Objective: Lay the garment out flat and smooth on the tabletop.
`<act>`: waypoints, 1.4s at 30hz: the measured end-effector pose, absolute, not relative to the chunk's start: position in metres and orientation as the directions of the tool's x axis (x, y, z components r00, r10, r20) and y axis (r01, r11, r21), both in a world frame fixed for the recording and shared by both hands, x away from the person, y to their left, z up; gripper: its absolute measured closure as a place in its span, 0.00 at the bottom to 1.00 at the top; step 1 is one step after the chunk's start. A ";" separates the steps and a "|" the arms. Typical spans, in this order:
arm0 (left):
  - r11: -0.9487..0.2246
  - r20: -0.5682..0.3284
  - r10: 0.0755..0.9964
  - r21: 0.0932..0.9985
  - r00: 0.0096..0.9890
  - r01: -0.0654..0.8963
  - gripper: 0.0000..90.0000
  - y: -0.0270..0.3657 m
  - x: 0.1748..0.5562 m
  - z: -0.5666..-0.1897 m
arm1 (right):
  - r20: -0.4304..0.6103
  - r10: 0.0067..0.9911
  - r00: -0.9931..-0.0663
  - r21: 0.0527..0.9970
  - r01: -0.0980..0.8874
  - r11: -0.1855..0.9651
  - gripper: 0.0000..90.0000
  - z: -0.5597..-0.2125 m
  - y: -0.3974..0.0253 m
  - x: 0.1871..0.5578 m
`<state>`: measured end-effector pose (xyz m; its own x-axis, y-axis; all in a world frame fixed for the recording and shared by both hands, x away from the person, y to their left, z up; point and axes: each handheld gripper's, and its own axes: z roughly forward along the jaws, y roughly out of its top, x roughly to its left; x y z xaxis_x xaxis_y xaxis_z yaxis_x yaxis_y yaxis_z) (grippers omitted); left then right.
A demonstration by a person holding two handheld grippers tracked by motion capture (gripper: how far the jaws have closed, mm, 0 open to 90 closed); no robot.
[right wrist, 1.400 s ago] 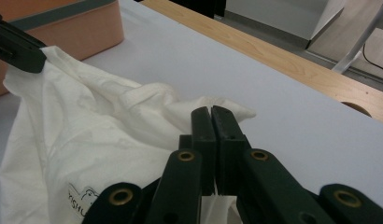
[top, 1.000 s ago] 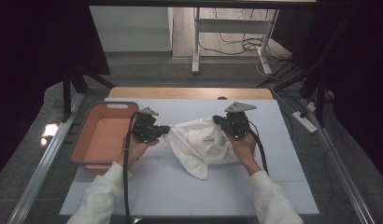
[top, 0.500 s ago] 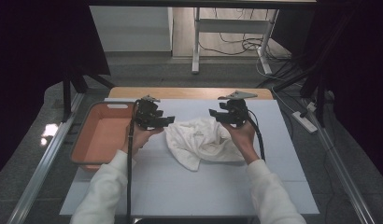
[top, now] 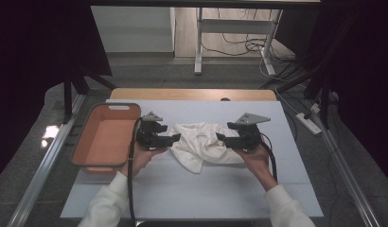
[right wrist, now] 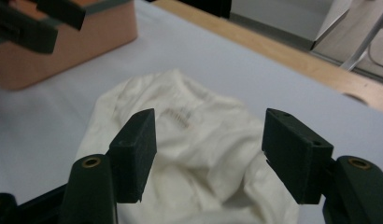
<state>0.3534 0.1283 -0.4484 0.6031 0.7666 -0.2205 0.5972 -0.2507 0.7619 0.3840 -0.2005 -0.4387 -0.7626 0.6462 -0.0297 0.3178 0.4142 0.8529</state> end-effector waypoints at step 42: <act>-0.292 -0.203 0.766 0.735 0.610 0.611 0.33 0.120 0.338 -0.478 | -0.089 0.680 -0.728 0.643 0.479 0.597 0.63 -0.516 -0.234 0.368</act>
<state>0.3383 0.1198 -0.4778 0.6102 0.7657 -0.2034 0.6115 -0.2918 0.7355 0.3683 -0.2342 -0.5157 -0.7280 0.6798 -0.0895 0.4788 0.5974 0.6433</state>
